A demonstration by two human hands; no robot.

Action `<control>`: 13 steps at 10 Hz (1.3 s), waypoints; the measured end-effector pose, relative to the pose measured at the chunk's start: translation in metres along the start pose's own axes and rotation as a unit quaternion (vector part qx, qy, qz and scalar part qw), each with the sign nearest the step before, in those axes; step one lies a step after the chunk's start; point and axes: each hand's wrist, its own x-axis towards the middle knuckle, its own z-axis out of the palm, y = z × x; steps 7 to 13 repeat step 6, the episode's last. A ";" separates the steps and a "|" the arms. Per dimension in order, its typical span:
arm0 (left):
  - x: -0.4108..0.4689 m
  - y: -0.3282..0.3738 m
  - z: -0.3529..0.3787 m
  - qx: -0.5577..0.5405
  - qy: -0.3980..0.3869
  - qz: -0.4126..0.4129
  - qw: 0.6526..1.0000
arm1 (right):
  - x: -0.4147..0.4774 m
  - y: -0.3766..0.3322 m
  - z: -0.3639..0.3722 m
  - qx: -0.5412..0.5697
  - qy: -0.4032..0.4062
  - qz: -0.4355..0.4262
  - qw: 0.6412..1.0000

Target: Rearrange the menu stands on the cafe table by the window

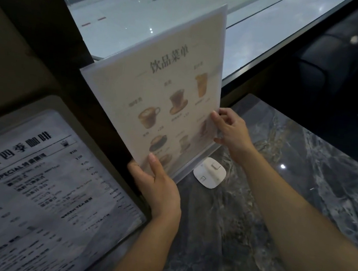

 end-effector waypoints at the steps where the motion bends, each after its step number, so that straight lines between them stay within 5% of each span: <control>1: -0.003 -0.002 0.000 0.002 -0.003 -0.033 0.999 | 0.000 0.001 -0.001 -0.006 -0.003 0.004 1.000; 6: -0.040 -0.010 -0.006 0.035 -0.048 -0.237 0.970 | -0.005 0.013 -0.007 -0.060 -0.003 -0.005 0.998; 13: -0.040 -0.010 -0.006 0.035 -0.048 -0.237 0.970 | -0.005 0.013 -0.007 -0.060 -0.003 -0.005 0.998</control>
